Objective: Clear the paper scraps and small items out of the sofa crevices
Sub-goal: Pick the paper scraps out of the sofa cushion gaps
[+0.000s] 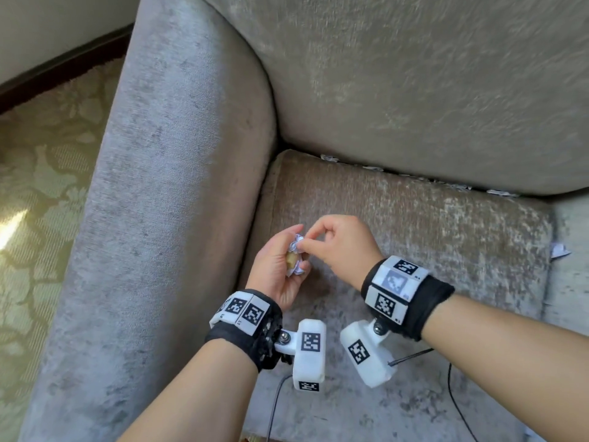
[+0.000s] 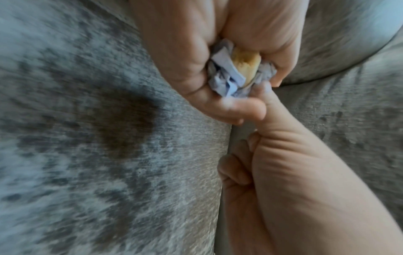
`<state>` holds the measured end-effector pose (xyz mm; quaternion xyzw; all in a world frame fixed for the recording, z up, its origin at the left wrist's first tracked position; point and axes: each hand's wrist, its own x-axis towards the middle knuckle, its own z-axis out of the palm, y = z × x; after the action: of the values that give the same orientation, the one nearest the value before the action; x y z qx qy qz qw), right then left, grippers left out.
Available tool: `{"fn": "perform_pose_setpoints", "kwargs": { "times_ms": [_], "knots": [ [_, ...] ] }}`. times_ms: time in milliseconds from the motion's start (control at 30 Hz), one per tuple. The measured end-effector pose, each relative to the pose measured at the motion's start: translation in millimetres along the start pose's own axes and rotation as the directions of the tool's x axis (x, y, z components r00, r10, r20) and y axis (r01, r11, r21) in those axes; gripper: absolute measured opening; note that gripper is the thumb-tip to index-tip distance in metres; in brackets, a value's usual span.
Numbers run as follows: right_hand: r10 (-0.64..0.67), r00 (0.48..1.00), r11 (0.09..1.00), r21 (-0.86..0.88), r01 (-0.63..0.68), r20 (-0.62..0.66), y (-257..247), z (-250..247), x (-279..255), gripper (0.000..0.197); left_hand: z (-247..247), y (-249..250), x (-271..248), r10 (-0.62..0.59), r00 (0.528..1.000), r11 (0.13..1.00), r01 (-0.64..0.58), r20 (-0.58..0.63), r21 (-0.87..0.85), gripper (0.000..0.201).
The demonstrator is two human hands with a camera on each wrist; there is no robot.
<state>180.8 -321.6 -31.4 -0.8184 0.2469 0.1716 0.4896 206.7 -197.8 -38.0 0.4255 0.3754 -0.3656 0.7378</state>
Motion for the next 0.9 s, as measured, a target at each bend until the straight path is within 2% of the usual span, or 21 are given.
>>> {"fn": "perform_pose_setpoints", "kwargs": {
  "times_ms": [133, 233, 300, 433, 500, 600, 667, 767, 900],
  "knots": [
    [-0.011, 0.999, 1.000, -0.027, 0.012, 0.038, -2.8, -0.7, 4.7, 0.012, 2.8, 1.9, -1.7, -0.012, 0.998, 0.995, 0.006, 0.066, 0.096, 0.012],
    [-0.058, 0.993, 0.991, -0.115, 0.071, 0.107, -3.1, -6.3, 7.8, 0.009, 3.2, 2.8, 2.6, 0.025, 1.000, 0.988, -0.028, 0.017, 0.149, 0.006],
    [-0.067, 0.992, 0.991, -0.106, 0.079, 0.109, -0.2, -11.8, 12.6, 0.015, 5.9, 5.9, 7.9, 0.059, 0.998, 0.988, -0.053, -0.038, 0.145, 0.010],
    [0.098, 0.988, 0.994, -0.036, -0.103, -0.118, 15.7, -28.0, 39.5, 0.026, 10.2, 16.7, 16.3, 0.076, 0.996, 0.991, -0.069, -0.053, 0.110, 0.013],
    [0.164, 0.973, 0.981, -0.080, -0.179, -0.163, 20.3, -34.4, 55.2, 0.028, 8.6, 20.2, 18.5, 0.062, 0.998, 0.990, -0.058, -0.029, 0.128, 0.013],
    [0.144, 0.958, 0.960, -0.198, -0.196, -0.248, 20.8, -38.0, 85.1, 0.031, 5.4, 21.3, 20.5, 0.063, 0.998, 0.982, -0.062, -0.002, 0.181, 0.029],
    [0.144, 0.949, 0.952, -0.221, -0.211, -0.282, 15.5, -35.2, 108.6, 0.035, 2.9, 21.4, 22.0, 0.062, 0.998, 0.977, -0.062, 0.006, 0.203, 0.031],
    [0.285, 0.917, 0.911, -0.218, -0.349, -0.279, 2.0, -24.8, 138.7, 0.034, -1.4, 23.4, 25.1, 0.064, 0.998, 0.976, -0.063, 0.005, 0.209, 0.029],
    [0.437, 0.857, 0.873, -0.100, -0.477, -0.271, -3.9, -4.6, 170.3, 0.040, -4.7, 27.5, 30.1, 0.056, 0.998, 0.977, -0.056, 0.006, 0.203, 0.025]
  ]
}}
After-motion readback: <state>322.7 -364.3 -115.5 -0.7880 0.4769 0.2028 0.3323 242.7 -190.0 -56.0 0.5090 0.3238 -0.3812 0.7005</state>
